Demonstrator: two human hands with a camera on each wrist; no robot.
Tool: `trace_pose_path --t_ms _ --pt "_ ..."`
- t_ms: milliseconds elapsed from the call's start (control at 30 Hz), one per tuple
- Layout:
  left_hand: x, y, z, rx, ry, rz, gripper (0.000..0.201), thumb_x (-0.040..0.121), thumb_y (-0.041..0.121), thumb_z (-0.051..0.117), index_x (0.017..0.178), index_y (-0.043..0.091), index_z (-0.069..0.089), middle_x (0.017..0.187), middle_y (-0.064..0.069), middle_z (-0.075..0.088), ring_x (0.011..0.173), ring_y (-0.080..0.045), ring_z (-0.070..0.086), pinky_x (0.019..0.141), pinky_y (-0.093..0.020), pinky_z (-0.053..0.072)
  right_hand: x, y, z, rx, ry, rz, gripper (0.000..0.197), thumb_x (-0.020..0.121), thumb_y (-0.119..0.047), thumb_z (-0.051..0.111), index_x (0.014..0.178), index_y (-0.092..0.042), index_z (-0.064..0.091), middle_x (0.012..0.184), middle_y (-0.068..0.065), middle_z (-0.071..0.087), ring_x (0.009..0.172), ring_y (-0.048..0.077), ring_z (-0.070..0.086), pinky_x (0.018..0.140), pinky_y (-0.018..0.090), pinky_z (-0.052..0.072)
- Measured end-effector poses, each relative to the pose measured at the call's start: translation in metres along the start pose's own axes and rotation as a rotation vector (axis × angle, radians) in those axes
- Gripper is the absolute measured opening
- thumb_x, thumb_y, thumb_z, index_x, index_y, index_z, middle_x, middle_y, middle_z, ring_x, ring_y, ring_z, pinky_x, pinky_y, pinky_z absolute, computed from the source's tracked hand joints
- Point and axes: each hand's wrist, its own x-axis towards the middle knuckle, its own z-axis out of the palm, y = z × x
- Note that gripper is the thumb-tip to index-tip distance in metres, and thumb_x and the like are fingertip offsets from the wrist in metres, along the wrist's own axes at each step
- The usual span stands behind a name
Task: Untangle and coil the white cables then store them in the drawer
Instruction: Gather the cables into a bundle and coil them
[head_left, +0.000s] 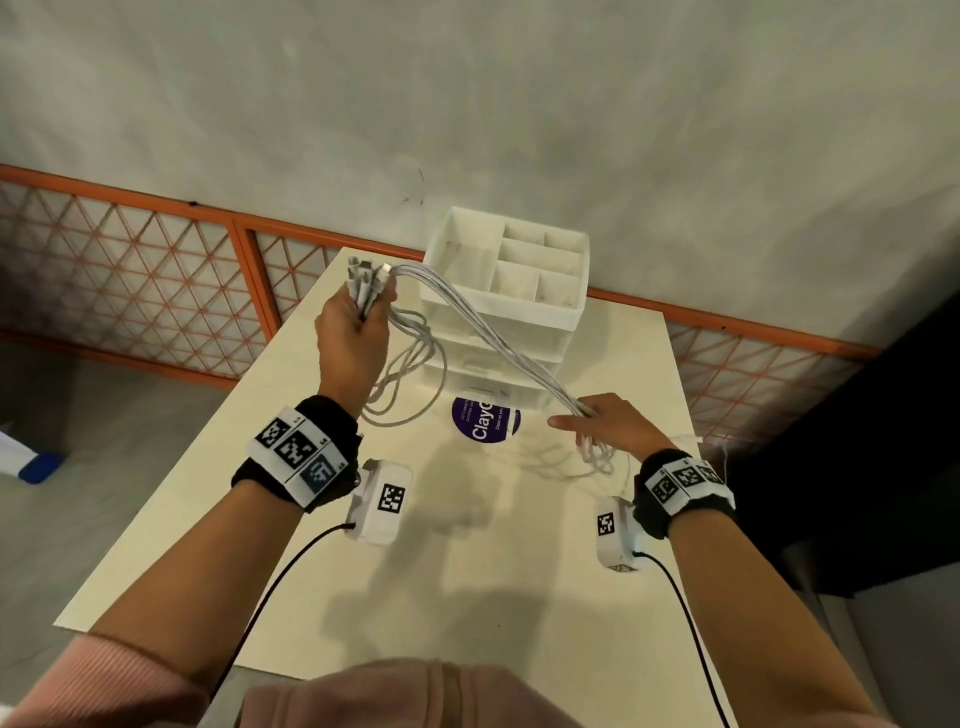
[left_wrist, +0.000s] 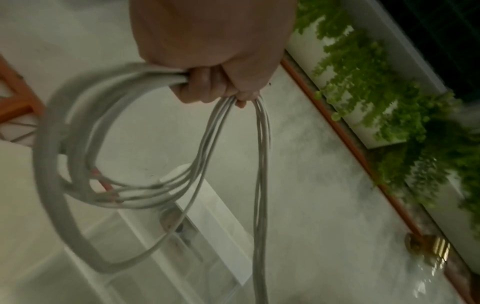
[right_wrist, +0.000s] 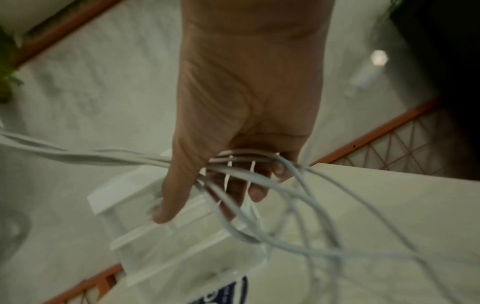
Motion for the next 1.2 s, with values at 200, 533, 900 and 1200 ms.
trace_pose_path --t_ms 200,533,900,1200 --pt "-0.002 -0.001 0.001 0.016 0.032 -0.001 0.022 0.094 0.029 0.052 0.086 0.011 0.062 0.062 0.011 0.050 0.056 -0.005 0.042 0.059 -0.027 0.038 -0.005 0.017 0.012 -0.114 -0.104 0.057 0.045 0.065 -0.055 0.077 0.068 -0.016 0.054 0.061 -0.005 0.061 0.060 0.011 0.056 0.063 0.025 0.041" --pt "0.003 0.000 0.001 -0.019 0.102 0.001 0.016 0.095 0.025 0.052 0.090 0.012 0.061 0.068 0.012 0.052 0.062 -0.001 0.045 0.067 -0.027 0.041 -0.010 0.045 0.016 -0.289 -0.177 0.084 0.024 0.087 -0.043 0.061 0.088 -0.020 0.069 0.083 -0.008 0.056 0.085 0.016 0.053 0.074 0.027 0.039" --pt "0.002 0.008 0.002 -0.015 0.157 0.091 0.019 0.094 0.018 0.052 0.094 0.003 0.064 0.081 0.000 0.057 0.067 -0.003 0.048 0.066 -0.020 0.040 -0.017 0.046 0.009 -0.247 -0.026 0.051 0.026 0.083 -0.011 0.066 0.072 -0.018 0.044 0.079 0.007 0.052 0.078 0.024 0.049 0.063 0.029 0.037" --pt "-0.007 0.008 0.008 -0.034 0.179 0.102 0.021 0.094 0.019 0.052 0.092 0.002 0.063 0.071 0.013 0.054 0.063 0.006 0.051 0.064 -0.010 0.041 -0.017 0.070 0.022 -0.216 0.035 0.301 0.021 0.082 0.003 0.061 0.091 -0.008 0.046 0.098 0.016 0.057 0.082 0.033 0.061 0.060 0.028 0.057"
